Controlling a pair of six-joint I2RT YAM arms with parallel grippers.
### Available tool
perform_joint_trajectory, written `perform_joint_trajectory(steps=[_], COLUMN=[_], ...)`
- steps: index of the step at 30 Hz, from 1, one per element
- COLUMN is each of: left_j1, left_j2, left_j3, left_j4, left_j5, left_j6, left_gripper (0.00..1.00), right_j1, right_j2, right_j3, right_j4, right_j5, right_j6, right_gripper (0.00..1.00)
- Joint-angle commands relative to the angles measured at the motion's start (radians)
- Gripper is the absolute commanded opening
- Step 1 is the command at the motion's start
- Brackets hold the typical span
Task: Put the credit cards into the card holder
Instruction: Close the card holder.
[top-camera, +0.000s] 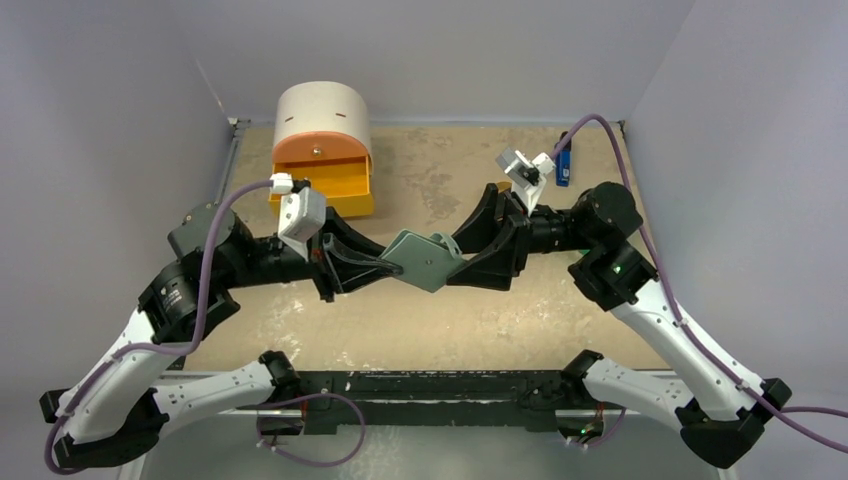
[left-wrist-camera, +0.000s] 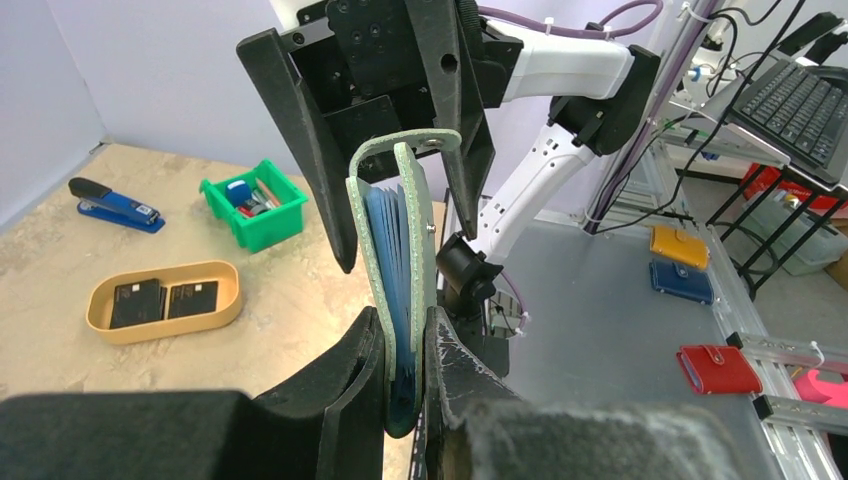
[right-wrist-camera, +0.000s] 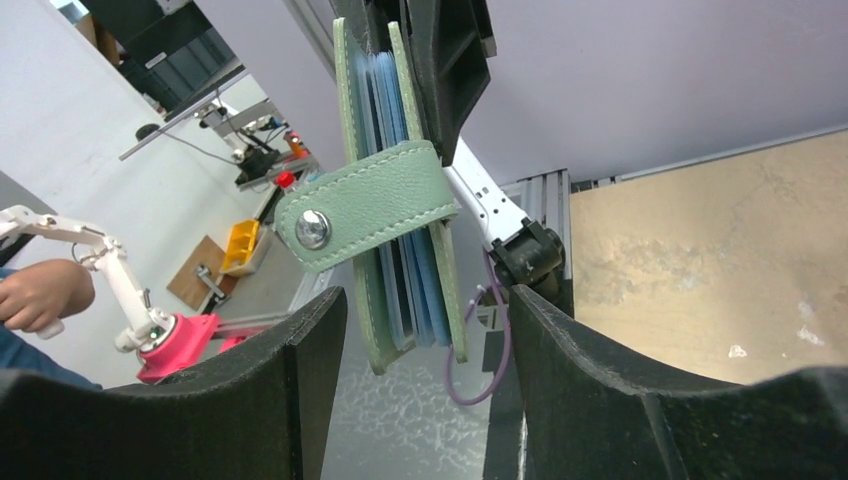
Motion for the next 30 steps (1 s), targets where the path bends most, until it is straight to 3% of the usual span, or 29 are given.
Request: perform_joint_trajectory(steps=[1,6,11,18,19,20,24,30], left_j1=[0.003,0.003,0.003,0.003,0.003,0.003,0.003,0.003], left_j2=[0.008,0.027,0.035,0.035,0.03,0.025,-0.057,-0.203], left_j3=[0.045,0.056,0.056,0.052,0.049,0.045,-0.043,-0.35], left_j4=[0.07,0.053,0.057,0.054,0.054,0.054,0.124,0.577], left_j5=[0.005,0.01,0.006,-0.004,-0.014,-0.037,-0.179,-0.28], left_j6=[0.031,0.04,0.04,0.044,0.038,0.028,-0.087,-0.368], left_gripper=[0.0,0.0,0.0,0.0,0.07,0.21,0.59,0.73], right_j1=[-0.003,0.002,0.018,0.029,0.03,0.029,0.029,0.031], right_j2=[0.0,0.004,0.012,0.01,0.005,-0.004,-0.066,-0.111], right_j3=[-0.002,-0.013,-0.018,-0.025,-0.028,-0.031,-0.074,-0.204], right_j4=[0.07,0.104,0.126,0.136,0.138,0.142,0.189,0.446], right_j5=[-0.029,-0.028,-0.02,-0.013,-0.002,0.016,0.159,0.358], right_j6=[0.039,0.061,0.072,0.072,0.071,0.07,0.074,0.185], right_gripper=[0.62,0.51,0.46,0.08,0.02,0.0,0.0,0.0])
